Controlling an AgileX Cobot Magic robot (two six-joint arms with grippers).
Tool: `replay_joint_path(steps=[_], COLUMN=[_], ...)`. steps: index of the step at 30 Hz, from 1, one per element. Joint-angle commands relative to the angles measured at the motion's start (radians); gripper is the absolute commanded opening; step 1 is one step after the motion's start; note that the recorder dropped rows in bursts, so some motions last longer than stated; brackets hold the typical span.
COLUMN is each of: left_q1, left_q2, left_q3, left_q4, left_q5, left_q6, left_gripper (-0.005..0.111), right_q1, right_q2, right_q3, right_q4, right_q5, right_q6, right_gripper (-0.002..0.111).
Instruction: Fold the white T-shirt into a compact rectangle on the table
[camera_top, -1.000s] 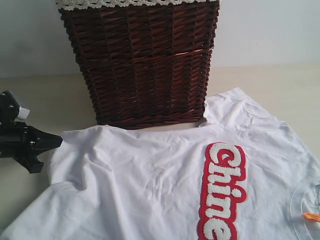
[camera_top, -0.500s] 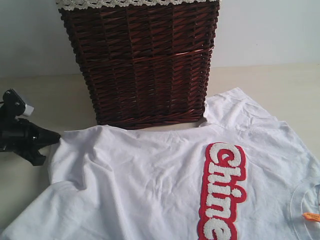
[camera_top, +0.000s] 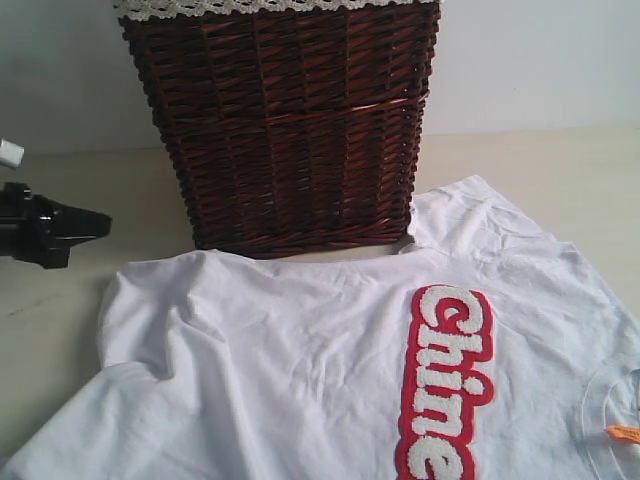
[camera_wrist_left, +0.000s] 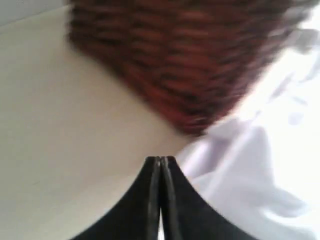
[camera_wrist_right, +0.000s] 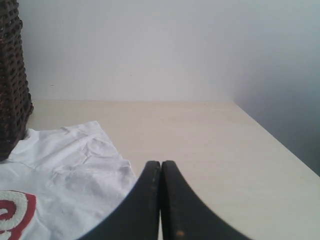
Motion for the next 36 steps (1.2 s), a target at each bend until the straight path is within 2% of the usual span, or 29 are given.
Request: replay_joint_path(steps=[1,5,8,12,17,24,27,31,33,36], left_q1=[-0.117,-0.244,-0.295,-0.305,-0.265,-0.158,-0.118,-0.088,-0.076,-0.076], left_q2=[-0.012,0.026,0.061,0.107,0.135,0.132,0.109,0.029,-0.047,-0.135], left_q3=[0.020,0.022,0.020,0.020,0.018,0.018,0.026,0.085,0.138,0.225], left_q4=[0.181,0.224,0.220,0.218,0.198,0.210,0.244,0.244,0.244,0.244], left_q5=[-0.100,0.063,0.179,0.337,0.525,0.526,0.486,0.310,0.163,0.123], left_q6=[-0.057,-0.065,-0.063,-0.046,-0.036,-0.034,-0.033,0.002,0.011,0.078], left_gripper=[0.000,0.000,0.000,0.000,0.000,0.000,0.000,0.000,0.000,0.000], right_q1=[0.001,0.001,0.001,0.001,0.001,0.001,0.001,0.001,0.001,0.001], right_q2=[-0.005,-0.005,-0.005,-0.005,-0.005,-0.005,-0.005,-0.005,-0.005,-0.005], right_q3=[0.004,0.004,0.004,0.004,0.004,0.004,0.004,0.004,0.004,0.004], right_q4=[-0.002,-0.002,-0.002,-0.002,-0.002,-0.002,-0.002,-0.002,-0.002,-0.002], right_q5=[-0.011,-0.011,-0.011,-0.011,-0.011,-0.011,-0.011,-0.011,-0.011,-0.011], right_q6=[-0.007,-0.007,-0.007,-0.007,-0.007,-0.007,-0.007,-0.007,-0.007,-0.007], right_gripper=[0.000,0.000,0.000,0.000,0.000,0.000,0.000,0.000,0.000,0.000])
